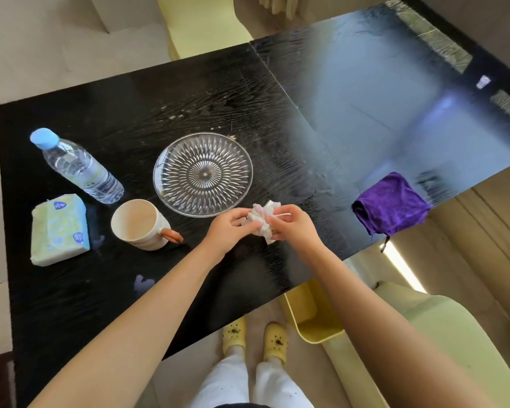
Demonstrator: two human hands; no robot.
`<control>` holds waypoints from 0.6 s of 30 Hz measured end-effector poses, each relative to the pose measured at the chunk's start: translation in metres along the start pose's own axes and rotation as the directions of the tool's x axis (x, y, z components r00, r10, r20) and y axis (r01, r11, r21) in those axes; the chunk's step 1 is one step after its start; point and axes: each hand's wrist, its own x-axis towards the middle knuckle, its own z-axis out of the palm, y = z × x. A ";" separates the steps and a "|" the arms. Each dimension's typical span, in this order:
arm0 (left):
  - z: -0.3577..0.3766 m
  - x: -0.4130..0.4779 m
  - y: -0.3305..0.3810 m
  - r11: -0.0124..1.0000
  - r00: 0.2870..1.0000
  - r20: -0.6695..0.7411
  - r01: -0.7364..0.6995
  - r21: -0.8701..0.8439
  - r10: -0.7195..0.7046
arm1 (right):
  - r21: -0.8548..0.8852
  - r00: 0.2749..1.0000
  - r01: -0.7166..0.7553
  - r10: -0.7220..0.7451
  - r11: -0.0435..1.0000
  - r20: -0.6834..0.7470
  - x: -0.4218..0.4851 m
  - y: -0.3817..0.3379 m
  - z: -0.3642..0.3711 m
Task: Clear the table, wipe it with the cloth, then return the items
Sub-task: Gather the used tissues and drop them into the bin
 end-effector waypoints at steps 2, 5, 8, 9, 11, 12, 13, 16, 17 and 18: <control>0.006 0.005 0.011 0.991 0.999 0.021 0.049 -0.121 -0.047 | -0.014 1.000 0.019 -0.019 1.000 0.003 0.003 -0.007 -0.002; 0.011 0.011 0.020 0.984 0.997 -0.034 0.069 -0.167 -0.075 | -0.047 0.998 -0.017 0.020 0.999 0.063 0.011 -0.020 -0.012; 0.008 0.017 0.020 0.998 0.990 -0.128 0.056 -0.020 -0.059 | -0.240 0.996 0.018 -0.039 0.971 -0.080 0.029 -0.023 -0.026; 0.007 0.019 0.021 0.999 0.988 -0.143 0.053 -0.002 -0.052 | -0.381 0.991 0.038 -0.084 0.924 -0.104 0.036 -0.020 -0.029; 0.005 0.021 0.023 0.999 0.988 -0.150 0.039 -0.007 -0.039 | -0.648 0.995 0.053 -0.097 0.760 -0.033 0.050 -0.011 -0.032; 0.004 0.022 0.024 0.999 0.987 -0.153 0.036 -0.021 -0.038 | -0.737 0.997 0.061 -0.067 0.673 0.022 0.055 -0.006 -0.031; 0.003 0.023 0.023 0.999 0.987 -0.156 0.033 -0.033 -0.038 | -0.791 0.998 0.064 -0.033 0.608 0.055 0.060 -0.002 -0.028; 0.002 0.025 0.022 0.998 0.986 -0.157 0.041 -0.037 -0.046 | -0.822 0.998 0.032 0.021 0.569 0.053 0.073 0.011 -0.015; 0.002 0.025 0.020 0.999 0.986 -0.158 0.044 -0.032 -0.048 | -0.811 0.999 0.014 0.033 0.585 0.041 0.076 0.014 -0.010; 0.001 0.025 0.019 0.999 0.986 -0.157 0.047 -0.026 -0.050 | -0.790 0.998 0.005 0.040 0.613 0.038 0.079 0.016 -0.007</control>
